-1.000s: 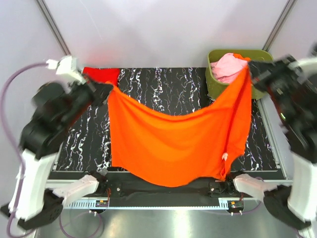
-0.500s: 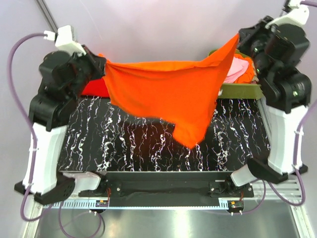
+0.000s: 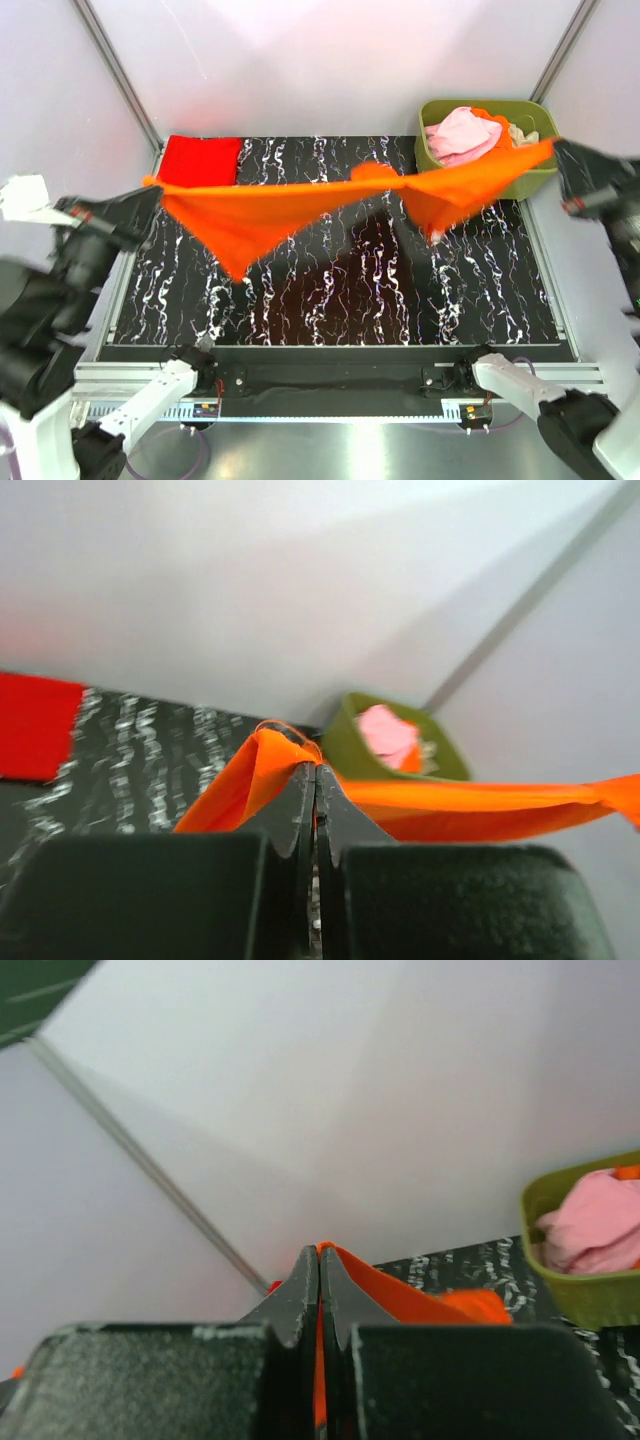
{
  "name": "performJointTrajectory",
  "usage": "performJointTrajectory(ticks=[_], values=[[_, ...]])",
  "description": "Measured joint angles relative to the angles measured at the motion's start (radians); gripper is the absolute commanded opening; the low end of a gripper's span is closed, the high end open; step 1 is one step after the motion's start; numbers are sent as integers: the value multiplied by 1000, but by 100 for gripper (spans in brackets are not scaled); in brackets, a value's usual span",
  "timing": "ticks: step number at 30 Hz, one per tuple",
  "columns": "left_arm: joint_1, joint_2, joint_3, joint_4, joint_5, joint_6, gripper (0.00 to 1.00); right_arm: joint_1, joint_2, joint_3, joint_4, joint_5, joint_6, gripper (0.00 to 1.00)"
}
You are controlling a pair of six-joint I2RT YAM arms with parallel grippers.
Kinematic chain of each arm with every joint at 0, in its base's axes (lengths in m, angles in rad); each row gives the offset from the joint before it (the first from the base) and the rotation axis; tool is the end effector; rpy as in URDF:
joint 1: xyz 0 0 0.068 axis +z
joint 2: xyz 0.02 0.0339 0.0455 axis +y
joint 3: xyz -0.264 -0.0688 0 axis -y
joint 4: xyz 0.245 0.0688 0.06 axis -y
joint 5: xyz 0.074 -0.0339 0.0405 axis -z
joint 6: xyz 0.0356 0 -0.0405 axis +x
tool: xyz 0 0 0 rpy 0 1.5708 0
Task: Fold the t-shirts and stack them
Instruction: Flatten the tshirt out, then fold the tshirt
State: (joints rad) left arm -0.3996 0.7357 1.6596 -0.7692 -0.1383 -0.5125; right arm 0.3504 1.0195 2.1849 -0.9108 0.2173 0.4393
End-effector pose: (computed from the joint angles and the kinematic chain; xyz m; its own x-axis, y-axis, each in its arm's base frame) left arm 0.0314 -0.0079 0.5392 -0.0037 -0.5256 -0.8507 0.2961 0.8120 -0.5030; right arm 0.0294 0.0026 0.6146 0.1549 0.4988 -0.8528 -0.2266 0.8581 0.4607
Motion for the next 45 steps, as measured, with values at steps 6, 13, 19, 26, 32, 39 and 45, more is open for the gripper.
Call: performJointTrajectory(ticks=[6, 13, 19, 26, 32, 39, 45], values=[[0, -97, 11, 39, 132, -71, 0, 0, -100, 46, -24, -105, 82, 0], [0, -93, 51, 66, 175, -68, 0, 0, -49, 190, -57, -98, 78, 0], [0, -25, -142, 113, 37, 23, 0, 0, -3, -70, 32, 12, -23, 0], [19, 266, -403, 121, -100, 111, 0, 0, 129, -787, 356, 62, -61, 0], [157, 502, -438, 192, -76, 138, 0, -6, 340, -1045, 711, 21, -95, 0], [368, 897, -335, 299, 88, 103, 0, -20, 774, -820, 953, -85, -108, 0], [457, 1158, -178, 342, 224, 105, 0, -36, 1053, -553, 963, -154, -106, 0]])
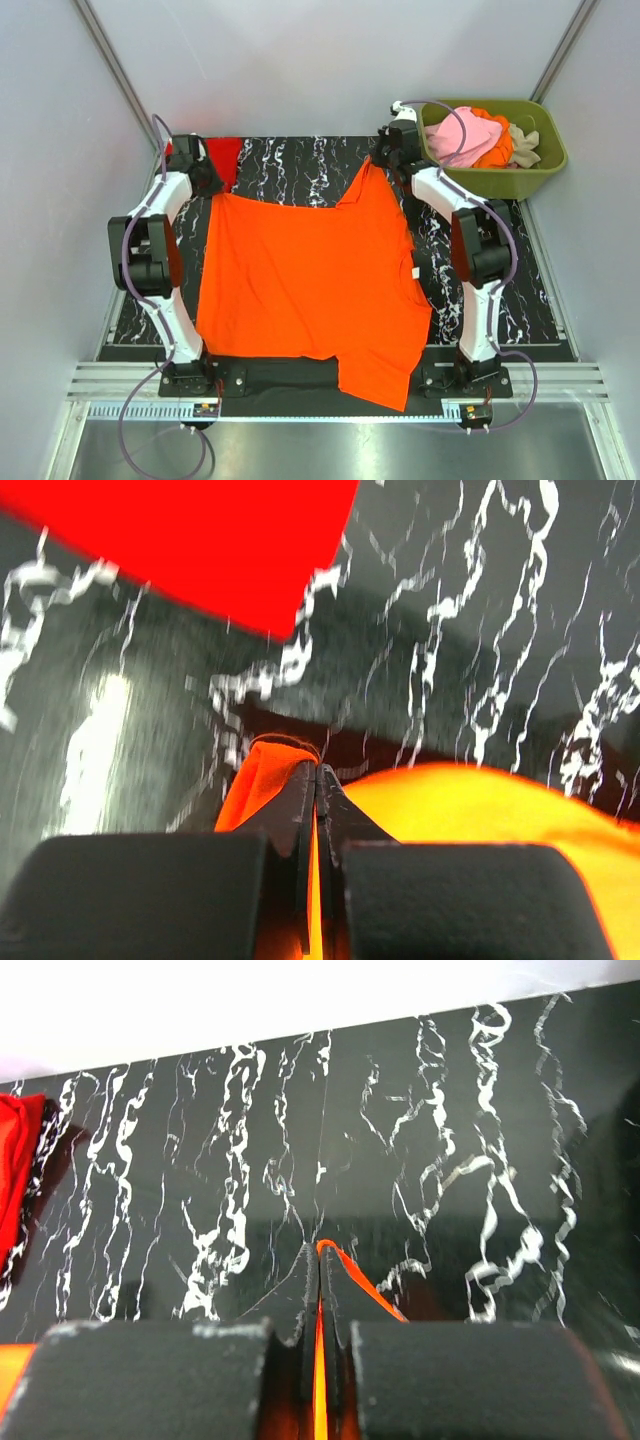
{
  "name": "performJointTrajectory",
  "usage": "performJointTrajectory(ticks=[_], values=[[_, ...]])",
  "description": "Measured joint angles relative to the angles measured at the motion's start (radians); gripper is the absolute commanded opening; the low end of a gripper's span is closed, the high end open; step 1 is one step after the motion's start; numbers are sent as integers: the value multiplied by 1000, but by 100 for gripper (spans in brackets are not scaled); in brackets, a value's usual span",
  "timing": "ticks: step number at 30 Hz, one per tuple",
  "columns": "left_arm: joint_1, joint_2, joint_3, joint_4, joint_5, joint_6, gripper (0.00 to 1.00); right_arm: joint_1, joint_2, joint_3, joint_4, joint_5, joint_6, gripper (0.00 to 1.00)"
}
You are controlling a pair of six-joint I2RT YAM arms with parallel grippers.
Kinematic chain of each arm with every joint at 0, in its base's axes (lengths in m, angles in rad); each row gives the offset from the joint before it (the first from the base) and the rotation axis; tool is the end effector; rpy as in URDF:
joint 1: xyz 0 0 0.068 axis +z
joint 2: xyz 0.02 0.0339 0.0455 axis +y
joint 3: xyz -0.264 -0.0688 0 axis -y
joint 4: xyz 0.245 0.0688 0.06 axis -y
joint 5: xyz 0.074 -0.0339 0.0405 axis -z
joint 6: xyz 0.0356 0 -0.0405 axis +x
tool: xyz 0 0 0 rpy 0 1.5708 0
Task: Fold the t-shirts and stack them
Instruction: Fold the tshirt
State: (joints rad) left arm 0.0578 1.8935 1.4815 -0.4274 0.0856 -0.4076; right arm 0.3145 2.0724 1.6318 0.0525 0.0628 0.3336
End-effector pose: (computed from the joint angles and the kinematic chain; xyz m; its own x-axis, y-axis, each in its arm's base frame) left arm 0.4248 0.0215 0.2393 -0.6819 -0.4351 -0.5880 -0.2950 0.8992 -0.3232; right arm 0.4719 0.1512 0.2533 -0.4230 0.2060 -0.8824 -0.1217 0.9521 0.2807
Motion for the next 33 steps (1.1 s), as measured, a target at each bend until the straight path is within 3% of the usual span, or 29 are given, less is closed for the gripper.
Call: performJointTrajectory(ticks=[8, 15, 23, 27, 33], values=[[90, 114, 129, 65, 125, -6, 0, -24, 192, 256, -54, -48, -5, 0], [117, 166, 182, 92, 143, -7, 0, -47, 341, 512, -114, -83, -26, 0], [137, 254, 286, 81, 174, 0, 0, -56, 422, 673, -249, -90, -18, 0], [168, 259, 288, 71, 204, 0, 0, -56, 388, 640, -292, -91, 26, 0], [183, 252, 264, 52, 246, 19, 0, -56, 166, 319, -312, -92, 107, 0]])
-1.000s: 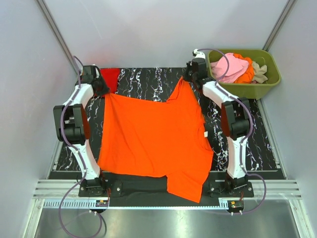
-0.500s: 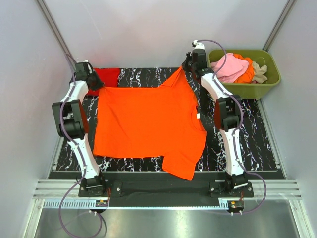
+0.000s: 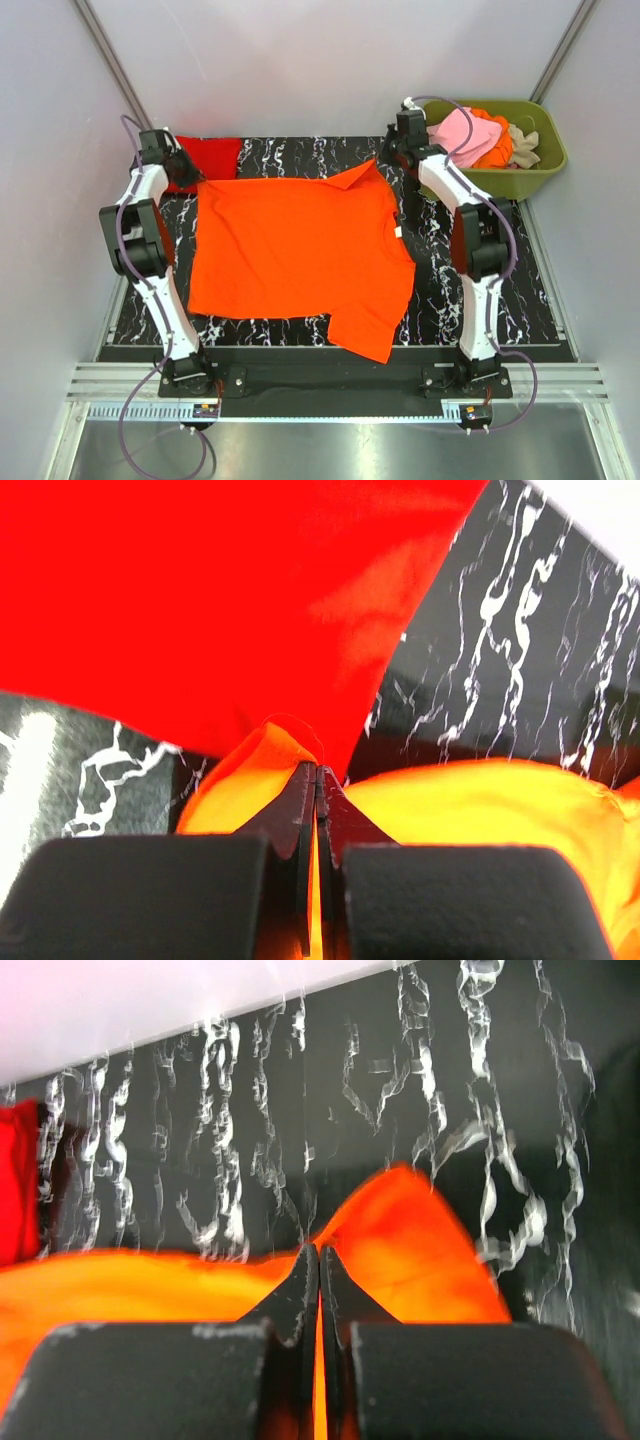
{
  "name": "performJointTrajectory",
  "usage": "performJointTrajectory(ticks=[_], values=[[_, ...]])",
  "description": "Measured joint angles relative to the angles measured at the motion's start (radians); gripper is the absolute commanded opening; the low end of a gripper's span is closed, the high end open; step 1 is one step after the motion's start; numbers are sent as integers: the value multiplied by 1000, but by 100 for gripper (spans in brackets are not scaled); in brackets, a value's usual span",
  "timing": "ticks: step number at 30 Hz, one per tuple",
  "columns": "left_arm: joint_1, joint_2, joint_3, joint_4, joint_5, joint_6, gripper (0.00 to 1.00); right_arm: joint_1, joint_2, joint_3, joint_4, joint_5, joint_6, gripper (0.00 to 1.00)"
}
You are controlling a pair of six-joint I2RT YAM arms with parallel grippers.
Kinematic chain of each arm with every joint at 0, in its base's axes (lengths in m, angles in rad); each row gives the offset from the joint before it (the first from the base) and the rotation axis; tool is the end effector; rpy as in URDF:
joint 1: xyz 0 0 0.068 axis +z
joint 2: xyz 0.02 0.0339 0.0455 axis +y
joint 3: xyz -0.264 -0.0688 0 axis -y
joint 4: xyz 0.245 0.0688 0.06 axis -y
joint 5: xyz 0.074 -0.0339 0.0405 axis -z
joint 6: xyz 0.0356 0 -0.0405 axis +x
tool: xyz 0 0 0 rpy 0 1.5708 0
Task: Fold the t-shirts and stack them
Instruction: Fold the tshirt
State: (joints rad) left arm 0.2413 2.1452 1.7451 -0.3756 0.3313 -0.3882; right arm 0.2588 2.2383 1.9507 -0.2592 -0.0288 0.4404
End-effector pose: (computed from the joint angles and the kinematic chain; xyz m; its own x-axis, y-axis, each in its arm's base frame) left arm 0.4779 0.1057 0.2196 -0.6292 -0.5235 -0.5746 -0.2578 0.8379 -0.4811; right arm 0.5111 0.1364 0.2519 -0.5739 0.2889 -0.7663 -0.0386 0.9251 0.3777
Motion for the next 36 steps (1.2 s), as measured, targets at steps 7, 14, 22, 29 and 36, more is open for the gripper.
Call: performJointTrajectory(ticks=[7, 14, 22, 29, 36], values=[[-2, -54, -122, -51, 19, 21, 0, 0, -317, -359, 59, -3, 91, 0], [-2, -139, -189, -120, -14, 47, 0, 0, -492, -604, 120, -26, 150, 0], [-2, -233, -298, -158, -61, 49, 0, 3, -614, -857, 143, -55, 184, 0], [-2, -233, -333, -216, -126, 52, 0, 9, -694, -919, 150, -72, 190, 0], [-1, -267, -385, -229, -161, 52, 0, 10, -781, -998, 172, -79, 190, 0]])
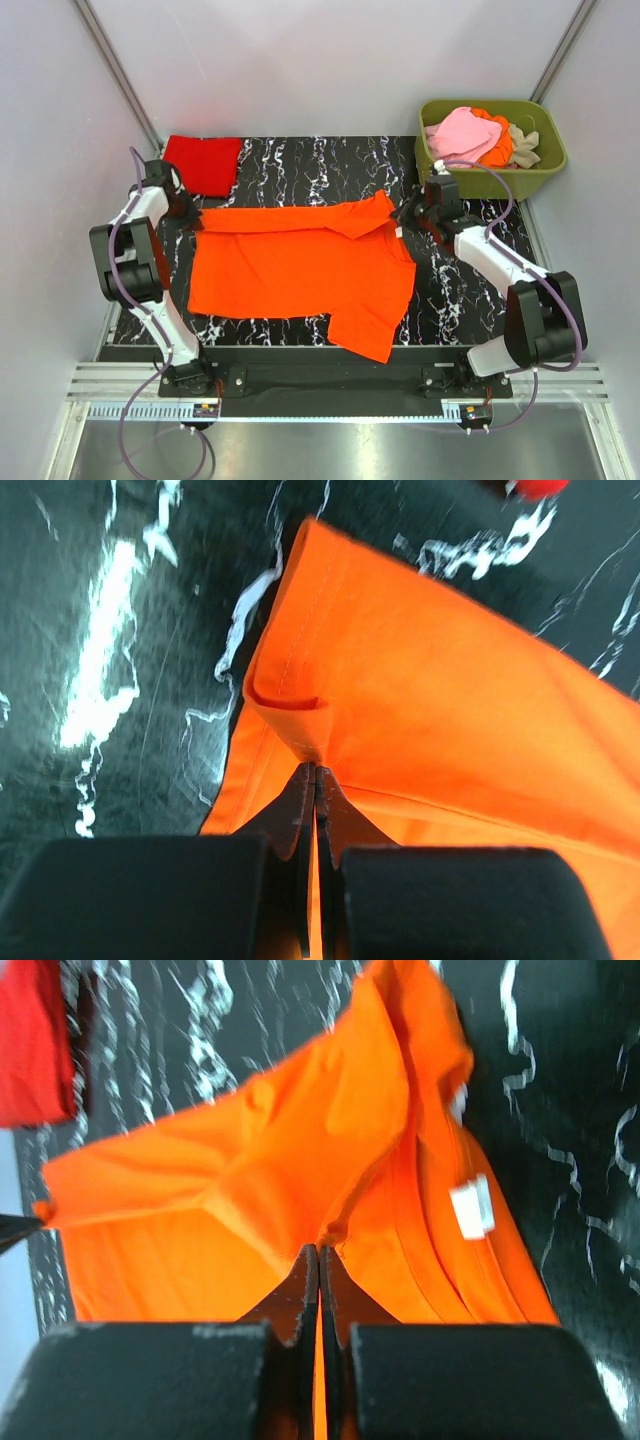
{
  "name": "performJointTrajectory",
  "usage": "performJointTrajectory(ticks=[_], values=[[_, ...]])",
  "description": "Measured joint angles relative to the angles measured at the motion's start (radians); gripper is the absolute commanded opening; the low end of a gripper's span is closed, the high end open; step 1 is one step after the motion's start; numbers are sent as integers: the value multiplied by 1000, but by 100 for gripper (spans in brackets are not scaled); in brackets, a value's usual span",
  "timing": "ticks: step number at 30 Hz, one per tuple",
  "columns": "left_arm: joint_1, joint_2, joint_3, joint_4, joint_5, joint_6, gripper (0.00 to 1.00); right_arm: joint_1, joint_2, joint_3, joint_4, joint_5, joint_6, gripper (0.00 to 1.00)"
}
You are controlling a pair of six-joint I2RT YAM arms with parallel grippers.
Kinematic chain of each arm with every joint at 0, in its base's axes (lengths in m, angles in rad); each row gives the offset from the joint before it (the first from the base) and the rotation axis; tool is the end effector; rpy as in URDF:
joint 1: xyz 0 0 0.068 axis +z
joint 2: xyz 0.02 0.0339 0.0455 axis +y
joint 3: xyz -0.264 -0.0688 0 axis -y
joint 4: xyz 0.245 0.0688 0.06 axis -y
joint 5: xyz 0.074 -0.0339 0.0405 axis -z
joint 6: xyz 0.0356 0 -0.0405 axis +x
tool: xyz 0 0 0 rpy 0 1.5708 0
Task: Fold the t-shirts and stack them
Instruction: Fold the tshirt
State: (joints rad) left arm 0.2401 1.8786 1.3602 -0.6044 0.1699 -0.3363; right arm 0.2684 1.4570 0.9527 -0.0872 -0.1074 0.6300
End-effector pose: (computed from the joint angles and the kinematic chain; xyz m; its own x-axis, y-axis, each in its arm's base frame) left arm 0.3800 0.0868 0.1975 -0.7726 -0.5240 -0.3586 -0.4430 0.8494 -0.2868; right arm 0.3117 0.0897 0.2489 -0.6403 0.4314 -0.6355 0.0344 0.8427 0.5373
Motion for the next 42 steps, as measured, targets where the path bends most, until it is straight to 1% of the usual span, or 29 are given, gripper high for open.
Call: performJointTrajectory(ticks=[8, 15, 23, 28, 29, 30, 31, 32, 34, 35, 36, 39, 42], values=[[-1, -26, -100, -3, -9, 0, 0, 6, 1, -117, 8, -18, 0, 0], [-5, -48, -111, -5, -26, -1, 0, 6, -6, -118, 12, -18, 0, 0], [-5, -111, -143, -9, -29, -5, 0, 6, -76, -125, 11, -18, 0, 0], [-5, -126, -156, 1, -28, -5, 0, 7, -84, -138, 13, -24, 0, 0], [-5, -126, -167, 0, -29, -5, 5, 9, -84, -147, 15, -29, 0, 0], [-5, -124, -179, -2, -29, -3, 12, 12, -84, -160, 16, -32, 1, 1], [-5, -121, -187, -8, -29, -3, 25, 18, -84, -176, 16, -36, 2, 5], [-5, -119, -192, -13, -29, -1, 33, 26, -84, -193, 14, -38, 5, 20], [-5, -118, -195, -30, -28, -6, 45, 37, -82, -215, 7, -46, 6, 30], [-5, -119, -195, -32, -29, -6, 48, 40, -82, -218, -2, -50, 4, 34], [-5, -121, -195, -33, -30, -8, 48, 42, -82, -217, -16, -51, 0, 42], [-6, -129, -182, -45, -28, -10, 48, 44, -80, -179, -87, -40, -23, 47], [-6, -128, -148, -32, 2, -11, 46, 44, -33, -80, -143, -6, -74, 48]])
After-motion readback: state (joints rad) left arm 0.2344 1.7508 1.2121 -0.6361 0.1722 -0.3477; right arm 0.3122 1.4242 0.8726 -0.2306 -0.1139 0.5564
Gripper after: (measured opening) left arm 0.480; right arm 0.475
